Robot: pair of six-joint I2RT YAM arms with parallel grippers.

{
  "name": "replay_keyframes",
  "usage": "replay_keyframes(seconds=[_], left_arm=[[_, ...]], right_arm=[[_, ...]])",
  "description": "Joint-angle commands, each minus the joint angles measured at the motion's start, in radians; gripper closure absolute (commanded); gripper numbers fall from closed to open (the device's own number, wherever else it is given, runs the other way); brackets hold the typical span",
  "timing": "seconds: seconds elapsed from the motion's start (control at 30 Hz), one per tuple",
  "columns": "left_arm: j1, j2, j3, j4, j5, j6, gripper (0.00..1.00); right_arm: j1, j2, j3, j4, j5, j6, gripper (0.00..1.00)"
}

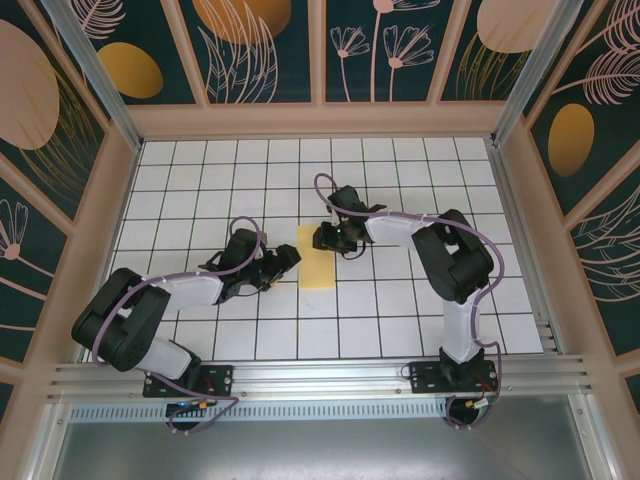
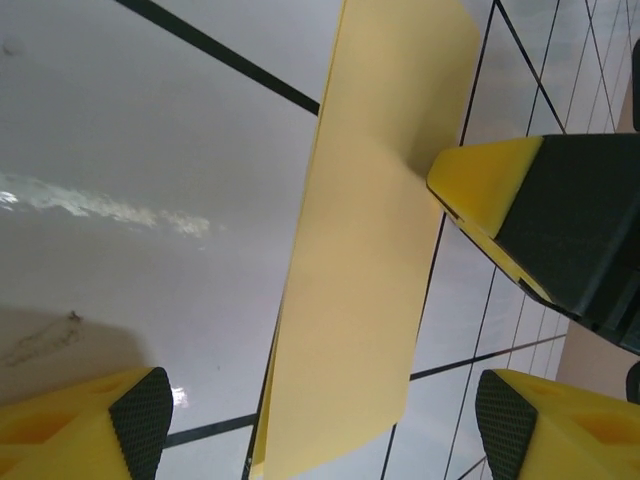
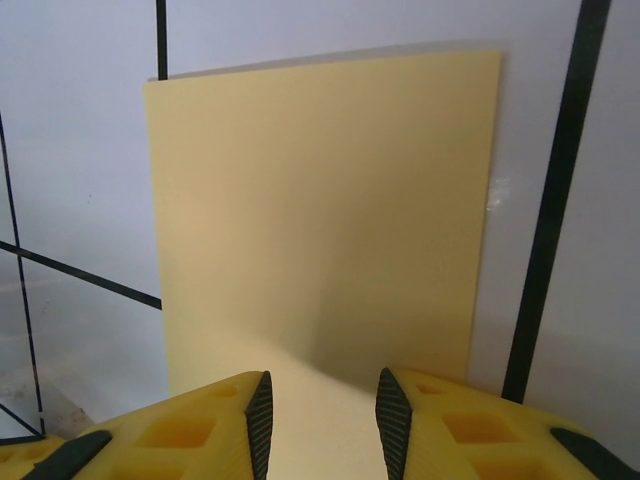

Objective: Fold a paper plane with a square sheet of paper (pick it up from the middle)
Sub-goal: Fold the triangle a second time at the center of the table.

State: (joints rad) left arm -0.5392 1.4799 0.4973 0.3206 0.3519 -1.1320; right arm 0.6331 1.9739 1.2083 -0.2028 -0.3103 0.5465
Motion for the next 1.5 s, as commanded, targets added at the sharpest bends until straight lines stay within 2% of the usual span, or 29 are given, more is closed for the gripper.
replay_keyframes(seconds=[0.0,0.33,0.87,1.03,1.17,1.47], left_arm=[[-0.018,-0.001,-0.012,0.054,0.022,-0.046,0.19],[-0.049,0.049,-0.007,0.115,0.046,-0.087,0.19],[-0.081,0.118,0.014,0.181,0.108,-0.094,0.22],[-0.081,0.101,0.009,0.222,0.124,-0.095,0.28],[-0.082,0.078,0.009,0.250,0.134,-0.088,0.33],[-0.081,0.080,0.041,0.282,0.145,-0.067,0.35]], right_arm=[[-0.015,0.020,-0.049,0.012,-0.016,0.023,0.63],[-0.047,0.005,-0.118,0.056,-0.062,0.036,0.65],[-0.052,0.009,-0.127,0.062,-0.068,0.039,0.66],[-0.056,0.011,-0.127,0.062,-0.066,0.040,0.67],[-0.058,0.017,-0.127,0.060,-0.070,0.038,0.70],[-0.056,0.036,-0.124,0.052,-0.098,0.020,0.77]])
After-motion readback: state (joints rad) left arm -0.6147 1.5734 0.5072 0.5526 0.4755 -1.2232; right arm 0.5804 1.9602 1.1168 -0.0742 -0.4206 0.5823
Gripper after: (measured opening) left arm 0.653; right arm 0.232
